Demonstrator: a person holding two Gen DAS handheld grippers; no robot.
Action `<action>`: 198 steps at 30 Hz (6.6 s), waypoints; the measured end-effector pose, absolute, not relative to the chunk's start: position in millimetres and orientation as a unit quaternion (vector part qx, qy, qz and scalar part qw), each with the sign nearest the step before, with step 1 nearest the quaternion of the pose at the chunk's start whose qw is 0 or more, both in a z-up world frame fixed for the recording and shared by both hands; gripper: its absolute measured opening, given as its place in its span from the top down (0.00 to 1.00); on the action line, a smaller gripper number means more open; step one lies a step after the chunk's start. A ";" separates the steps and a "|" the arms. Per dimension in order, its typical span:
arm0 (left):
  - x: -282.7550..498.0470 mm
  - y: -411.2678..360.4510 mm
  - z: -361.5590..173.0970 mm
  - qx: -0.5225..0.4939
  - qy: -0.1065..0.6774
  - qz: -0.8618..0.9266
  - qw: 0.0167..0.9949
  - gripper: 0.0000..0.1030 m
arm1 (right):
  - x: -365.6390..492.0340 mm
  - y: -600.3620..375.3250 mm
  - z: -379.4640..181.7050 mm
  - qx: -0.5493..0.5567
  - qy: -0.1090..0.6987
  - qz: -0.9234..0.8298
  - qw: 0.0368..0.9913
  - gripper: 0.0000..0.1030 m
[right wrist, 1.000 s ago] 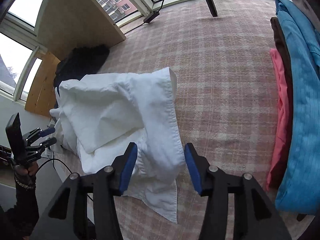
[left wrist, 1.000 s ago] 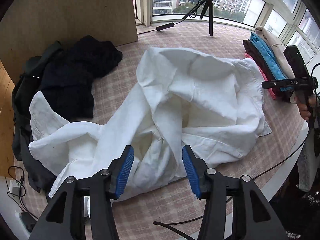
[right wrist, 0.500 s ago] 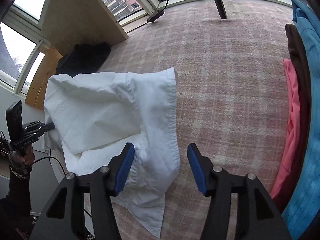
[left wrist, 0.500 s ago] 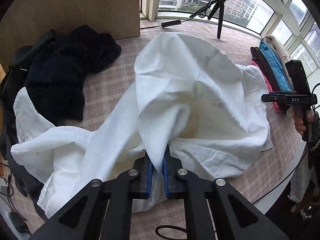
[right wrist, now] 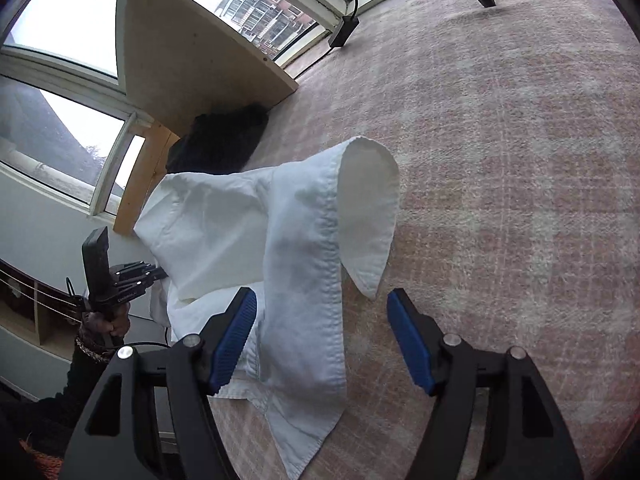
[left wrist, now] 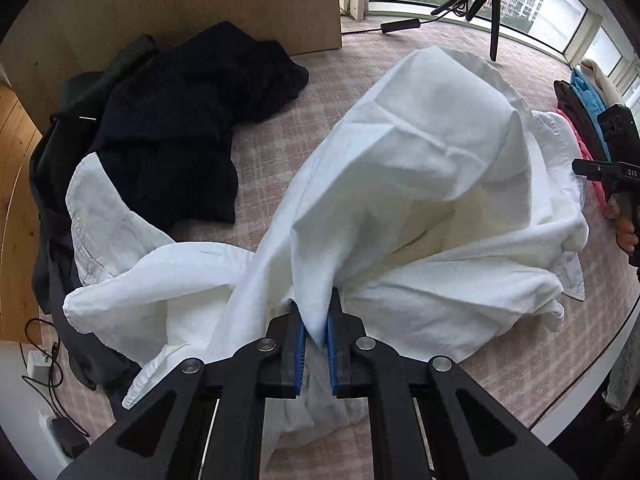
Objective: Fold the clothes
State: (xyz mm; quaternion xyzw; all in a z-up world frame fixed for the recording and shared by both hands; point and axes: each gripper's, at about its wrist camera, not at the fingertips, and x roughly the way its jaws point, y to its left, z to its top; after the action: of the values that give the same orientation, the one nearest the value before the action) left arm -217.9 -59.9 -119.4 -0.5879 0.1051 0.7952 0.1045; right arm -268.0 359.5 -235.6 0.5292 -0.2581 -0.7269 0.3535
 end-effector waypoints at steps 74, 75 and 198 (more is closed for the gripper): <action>-201.7 8.5 -95.5 -0.506 0.140 0.826 0.206 1.00 | -103.8 390.6 151.2 0.401 0.056 -0.914 0.006 0.96; -209.4 -3.3 -88.2 -0.512 0.109 0.826 0.209 1.00 | -104.8 390.0 149.7 0.402 0.057 -0.914 0.006 0.96; -150.8 309.4 -105.7 -0.428 0.182 0.830 0.308 0.55 | -247.3 497.9 -3.6 0.500 0.007 -0.854 0.144 0.96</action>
State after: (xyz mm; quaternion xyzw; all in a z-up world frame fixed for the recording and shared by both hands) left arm -150.8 309.4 -105.7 -0.4283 0.1824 0.8296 0.3083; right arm -247.3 497.9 -3.6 0.5004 0.0066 -0.8537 0.1441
